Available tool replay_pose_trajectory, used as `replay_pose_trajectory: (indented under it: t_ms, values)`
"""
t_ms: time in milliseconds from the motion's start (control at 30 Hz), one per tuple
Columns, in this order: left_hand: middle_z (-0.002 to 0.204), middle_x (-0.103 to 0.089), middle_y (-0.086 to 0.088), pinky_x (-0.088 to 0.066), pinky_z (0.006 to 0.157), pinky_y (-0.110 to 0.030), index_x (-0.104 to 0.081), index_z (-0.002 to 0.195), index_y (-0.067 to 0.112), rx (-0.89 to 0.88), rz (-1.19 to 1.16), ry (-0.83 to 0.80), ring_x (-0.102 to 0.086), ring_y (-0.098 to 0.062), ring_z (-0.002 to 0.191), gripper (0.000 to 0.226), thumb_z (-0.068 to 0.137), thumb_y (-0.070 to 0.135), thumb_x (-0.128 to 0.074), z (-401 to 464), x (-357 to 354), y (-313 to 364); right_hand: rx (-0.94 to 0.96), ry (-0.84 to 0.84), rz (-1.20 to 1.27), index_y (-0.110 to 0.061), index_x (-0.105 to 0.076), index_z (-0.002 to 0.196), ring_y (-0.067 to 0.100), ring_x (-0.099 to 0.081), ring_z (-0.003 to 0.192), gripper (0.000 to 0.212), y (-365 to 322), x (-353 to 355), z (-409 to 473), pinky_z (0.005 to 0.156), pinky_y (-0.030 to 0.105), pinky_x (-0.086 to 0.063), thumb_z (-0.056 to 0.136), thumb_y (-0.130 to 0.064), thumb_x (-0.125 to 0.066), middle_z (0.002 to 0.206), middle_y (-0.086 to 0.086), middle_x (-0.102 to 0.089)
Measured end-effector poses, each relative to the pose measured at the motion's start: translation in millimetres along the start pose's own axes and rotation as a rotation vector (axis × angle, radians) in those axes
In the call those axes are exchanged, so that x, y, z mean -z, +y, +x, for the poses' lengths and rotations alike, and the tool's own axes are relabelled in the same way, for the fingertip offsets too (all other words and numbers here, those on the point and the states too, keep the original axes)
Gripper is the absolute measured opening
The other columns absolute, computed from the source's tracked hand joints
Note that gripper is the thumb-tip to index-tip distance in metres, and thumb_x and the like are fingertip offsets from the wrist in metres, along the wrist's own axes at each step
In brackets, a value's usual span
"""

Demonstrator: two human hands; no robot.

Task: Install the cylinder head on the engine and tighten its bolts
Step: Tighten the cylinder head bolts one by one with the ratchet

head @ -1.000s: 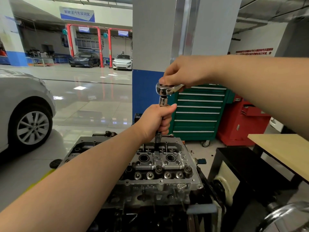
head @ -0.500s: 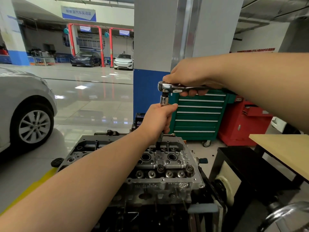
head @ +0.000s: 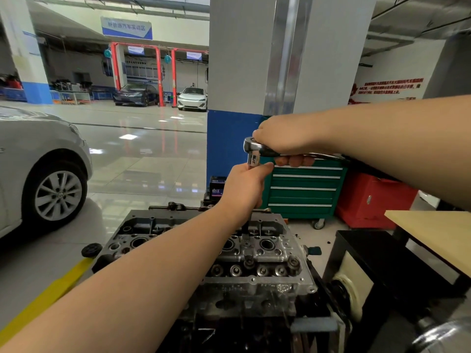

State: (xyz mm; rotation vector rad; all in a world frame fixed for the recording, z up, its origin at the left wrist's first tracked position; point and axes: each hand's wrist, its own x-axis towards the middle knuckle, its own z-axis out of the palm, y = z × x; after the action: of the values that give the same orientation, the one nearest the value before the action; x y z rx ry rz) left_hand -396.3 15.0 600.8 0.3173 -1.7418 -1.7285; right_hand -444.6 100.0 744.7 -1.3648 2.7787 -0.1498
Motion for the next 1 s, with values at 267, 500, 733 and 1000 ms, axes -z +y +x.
replay_pose_trajectory:
  t_ms: [267, 500, 733, 1000]
  values:
    - [0.051, -0.033, 0.005, -0.029, 0.045, -0.024, -0.046, 0.052, 0.029, 0.004, -0.100, -0.220, -0.025, -0.013, 0.042, 0.052, 0.102, 0.028, -0.061, 1.3, 11.6, -1.6, 0.490, 0.301, -0.184, -0.037, -0.049, 0.096, 0.023, -0.056, 0.079, 0.034, 33.8, -12.1, -1.7, 0.067, 0.035, -0.040, 0.111, -0.050, -0.021, 0.082, -0.008, -0.056]
    - [0.051, -0.025, 0.002, -0.026, 0.047, -0.026, -0.035, 0.062, 0.026, 0.035, -0.109, -0.367, -0.019, -0.016, 0.043, 0.048, 0.106, 0.027, -0.055, 5.2, 17.4, 3.5, 0.519, -0.091, 0.100, -0.045, -0.056, 0.141, -0.022, -0.050, 0.118, 0.039, 36.0, 6.0, 8.1, 0.092, 0.001, -0.035, 0.107, -0.055, -0.040, 0.132, -0.033, -0.058]
    - [0.052, -0.025, 0.002, -0.021, 0.051, -0.031, -0.035, 0.061, 0.026, 0.008, -0.116, -0.413, -0.018, -0.016, 0.044, 0.048, 0.103, 0.031, -0.057, 9.0, 20.9, -0.1, 0.486, -0.071, 0.039, -0.049, -0.034, 0.157, 0.016, -0.058, 0.130, 0.049, 33.5, 6.6, -1.4, 0.115, 0.035, -0.039, 0.108, -0.051, -0.042, 0.157, -0.015, -0.048]
    - [0.063, -0.049, -0.004, -0.040, 0.061, -0.040, -0.047, 0.075, 0.019, -0.135, 0.160, 0.079, -0.043, -0.022, 0.061, 0.052, 0.091, 0.068, -0.055, -2.5, -2.6, -30.4, 0.287, 0.416, -0.513, -0.028, -0.055, 0.118, 0.023, -0.055, 0.082, 0.034, 14.0, -34.6, -9.4, 0.057, 0.034, -0.034, 0.108, -0.050, -0.030, 0.096, 0.000, -0.054]
